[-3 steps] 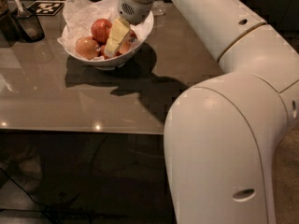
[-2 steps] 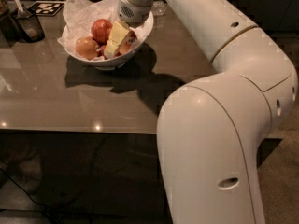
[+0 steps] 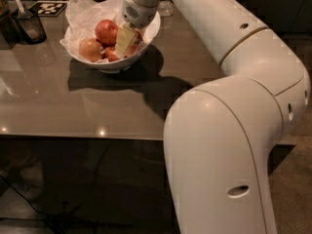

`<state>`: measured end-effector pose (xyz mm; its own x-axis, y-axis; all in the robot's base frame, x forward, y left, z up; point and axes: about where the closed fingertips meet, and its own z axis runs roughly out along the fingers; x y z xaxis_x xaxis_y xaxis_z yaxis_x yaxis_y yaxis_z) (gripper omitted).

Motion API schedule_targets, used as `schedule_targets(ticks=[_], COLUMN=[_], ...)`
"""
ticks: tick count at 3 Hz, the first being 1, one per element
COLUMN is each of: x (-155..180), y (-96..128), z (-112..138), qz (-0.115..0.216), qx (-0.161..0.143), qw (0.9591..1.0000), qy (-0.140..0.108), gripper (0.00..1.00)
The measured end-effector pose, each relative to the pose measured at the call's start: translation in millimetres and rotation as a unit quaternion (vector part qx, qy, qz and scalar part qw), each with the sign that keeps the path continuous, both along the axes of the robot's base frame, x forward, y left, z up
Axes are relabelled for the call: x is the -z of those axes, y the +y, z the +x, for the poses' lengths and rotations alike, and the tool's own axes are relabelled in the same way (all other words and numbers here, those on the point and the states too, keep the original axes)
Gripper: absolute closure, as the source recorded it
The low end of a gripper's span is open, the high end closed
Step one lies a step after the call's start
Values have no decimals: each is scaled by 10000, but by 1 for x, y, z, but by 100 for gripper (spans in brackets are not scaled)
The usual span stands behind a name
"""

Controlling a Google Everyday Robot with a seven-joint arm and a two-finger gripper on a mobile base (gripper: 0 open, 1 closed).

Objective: Pick apple from white bowl

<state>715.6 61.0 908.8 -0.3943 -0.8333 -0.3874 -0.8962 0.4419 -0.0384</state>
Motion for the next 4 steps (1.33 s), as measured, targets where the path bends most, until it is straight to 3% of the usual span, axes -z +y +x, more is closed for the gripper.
schedule_targets(ticks=[2, 3, 4], x=[0, 0, -9], y=[0, 0, 4], z=[0, 0, -2], qz=[0, 1, 68], qx=[0, -3, -171], qw=[10000, 10000, 9998], qy=[0, -1, -86], gripper=[89, 100, 100])
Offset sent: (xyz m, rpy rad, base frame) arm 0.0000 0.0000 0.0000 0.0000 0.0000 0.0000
